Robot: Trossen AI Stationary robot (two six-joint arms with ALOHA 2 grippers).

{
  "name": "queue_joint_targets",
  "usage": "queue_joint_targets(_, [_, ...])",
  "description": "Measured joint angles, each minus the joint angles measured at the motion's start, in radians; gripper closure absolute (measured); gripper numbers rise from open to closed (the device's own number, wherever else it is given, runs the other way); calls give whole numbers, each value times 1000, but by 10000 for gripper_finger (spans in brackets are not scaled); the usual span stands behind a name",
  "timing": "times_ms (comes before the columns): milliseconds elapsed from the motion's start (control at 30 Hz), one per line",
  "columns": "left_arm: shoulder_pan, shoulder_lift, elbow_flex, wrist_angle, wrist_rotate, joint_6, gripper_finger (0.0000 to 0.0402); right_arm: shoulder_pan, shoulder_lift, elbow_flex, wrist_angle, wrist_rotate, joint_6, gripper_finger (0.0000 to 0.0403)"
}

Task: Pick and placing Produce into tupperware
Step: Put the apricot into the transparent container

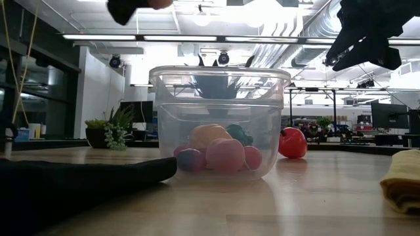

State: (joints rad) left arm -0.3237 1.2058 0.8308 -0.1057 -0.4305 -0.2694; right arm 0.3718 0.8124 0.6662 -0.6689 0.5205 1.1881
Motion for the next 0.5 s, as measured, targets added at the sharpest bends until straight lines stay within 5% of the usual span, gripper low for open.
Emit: queue_joint_targets(500, [188, 117, 5, 20, 298, 14, 268, 0, 0, 0, -9, 10, -23, 261])
